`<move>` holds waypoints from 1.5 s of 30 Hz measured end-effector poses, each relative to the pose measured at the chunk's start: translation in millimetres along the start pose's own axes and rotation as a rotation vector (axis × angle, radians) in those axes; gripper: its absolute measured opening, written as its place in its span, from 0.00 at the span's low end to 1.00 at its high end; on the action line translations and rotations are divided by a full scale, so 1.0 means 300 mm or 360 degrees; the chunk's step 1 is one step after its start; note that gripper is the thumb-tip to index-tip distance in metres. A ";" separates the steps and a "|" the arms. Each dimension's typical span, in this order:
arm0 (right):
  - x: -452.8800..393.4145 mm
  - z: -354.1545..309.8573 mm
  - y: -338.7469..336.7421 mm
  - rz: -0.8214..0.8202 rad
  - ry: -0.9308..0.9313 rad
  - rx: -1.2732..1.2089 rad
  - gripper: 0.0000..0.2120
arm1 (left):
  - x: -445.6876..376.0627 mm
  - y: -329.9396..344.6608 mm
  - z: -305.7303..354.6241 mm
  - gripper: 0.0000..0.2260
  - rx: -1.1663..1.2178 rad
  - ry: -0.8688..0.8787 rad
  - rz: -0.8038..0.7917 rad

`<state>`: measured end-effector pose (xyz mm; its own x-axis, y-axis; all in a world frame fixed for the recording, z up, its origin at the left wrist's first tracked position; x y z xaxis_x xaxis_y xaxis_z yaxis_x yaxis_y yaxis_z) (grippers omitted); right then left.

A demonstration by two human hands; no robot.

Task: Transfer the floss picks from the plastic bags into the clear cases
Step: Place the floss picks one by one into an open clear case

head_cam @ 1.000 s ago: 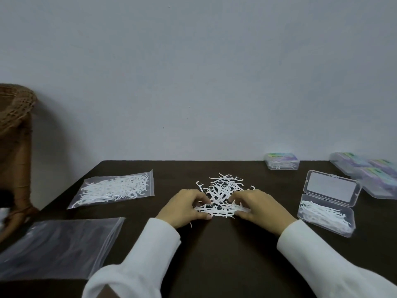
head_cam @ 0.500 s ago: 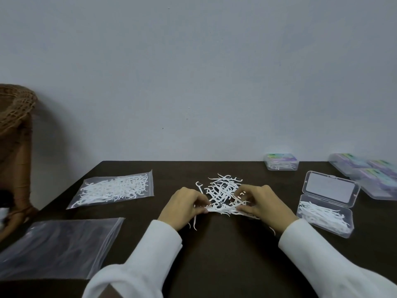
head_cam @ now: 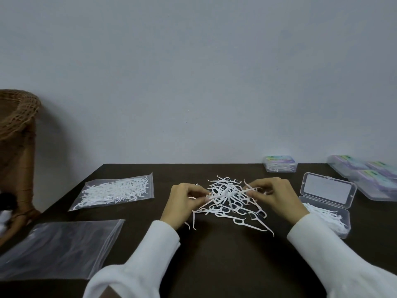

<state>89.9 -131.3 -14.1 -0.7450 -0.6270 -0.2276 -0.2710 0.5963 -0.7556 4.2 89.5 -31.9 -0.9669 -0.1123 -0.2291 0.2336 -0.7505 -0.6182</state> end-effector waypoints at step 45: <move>0.251 0.271 -0.304 0.0124 0.0214 0.0020 0.03 | -0.266 0.546 0.318 0.15 0.0684 0.0333 -0.0521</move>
<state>108.1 -273.6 -12.4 -0.8387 -0.5057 -0.2022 -0.2022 0.6337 -0.7467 109.9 -86.6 -43.1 -0.9307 0.2684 -0.2483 -0.1789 -0.9265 -0.3310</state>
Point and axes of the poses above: each hand's wrist, its own x-axis away from the middle knuckle, its own y-axis out of the palm, z = x × y, the point moved 1 cm from there along -x, towards the middle knuckle, and after that the axes turned 12 degrees about -z, right-handed, at the moved point
